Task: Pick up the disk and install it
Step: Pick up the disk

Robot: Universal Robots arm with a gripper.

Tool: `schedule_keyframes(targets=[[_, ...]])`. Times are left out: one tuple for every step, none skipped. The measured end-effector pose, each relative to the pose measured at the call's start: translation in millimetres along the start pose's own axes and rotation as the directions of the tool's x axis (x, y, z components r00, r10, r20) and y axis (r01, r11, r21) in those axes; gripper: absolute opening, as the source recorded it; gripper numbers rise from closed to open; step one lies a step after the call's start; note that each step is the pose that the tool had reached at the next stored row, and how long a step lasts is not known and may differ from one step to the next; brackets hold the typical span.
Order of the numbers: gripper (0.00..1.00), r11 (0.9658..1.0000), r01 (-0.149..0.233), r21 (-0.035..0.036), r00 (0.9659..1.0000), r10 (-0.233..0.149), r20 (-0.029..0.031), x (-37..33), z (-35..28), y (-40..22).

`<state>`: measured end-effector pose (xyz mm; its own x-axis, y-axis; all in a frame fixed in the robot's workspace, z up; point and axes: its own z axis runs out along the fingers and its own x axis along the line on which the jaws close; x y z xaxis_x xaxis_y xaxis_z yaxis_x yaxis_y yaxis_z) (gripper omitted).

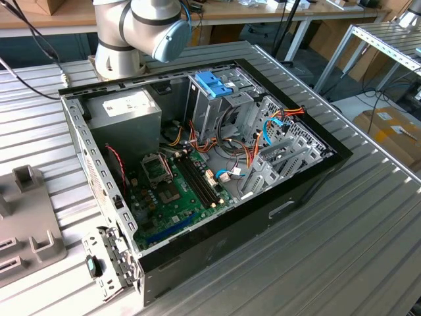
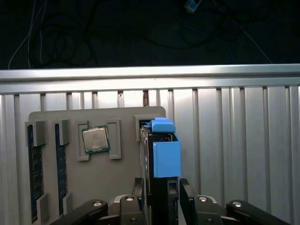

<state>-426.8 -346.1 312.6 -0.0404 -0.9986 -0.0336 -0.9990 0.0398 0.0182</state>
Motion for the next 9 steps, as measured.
schedule_keyframes(targets=[[0.44,1.0,0.0,-0.0001,1.0,0.0,-0.0008,0.1,1.9,0.0],[0.44,1.0,0.0,-0.0001,1.0,0.0,-0.0012,0.1,3.8,0.0],[0.44,1.0,0.0,0.0,1.0,0.0,-0.0017,0.2,5.6,-0.1],[0.44,1.0,0.0,0.0,1.0,0.0,-0.002,0.2,6.9,-0.1],[0.44,1.0,0.0,-0.0001,1.0,0.0,-0.0023,0.2,7.3,-0.1],[0.44,1.0,0.0,-0.0002,1.0,0.0,-0.0024,0.2,7.2,-0.1],[0.44,1.0,0.0,0.0001,1.0,0.0,-0.0032,0.2,7.4,-0.1],[0.44,1.0,0.0,0.0,1.0,0.0,-0.0035,0.2,7.4,-0.1],[0.44,1.0,0.0,0.0001,1.0,0.0,-0.0035,0.2,7.4,-0.1]])
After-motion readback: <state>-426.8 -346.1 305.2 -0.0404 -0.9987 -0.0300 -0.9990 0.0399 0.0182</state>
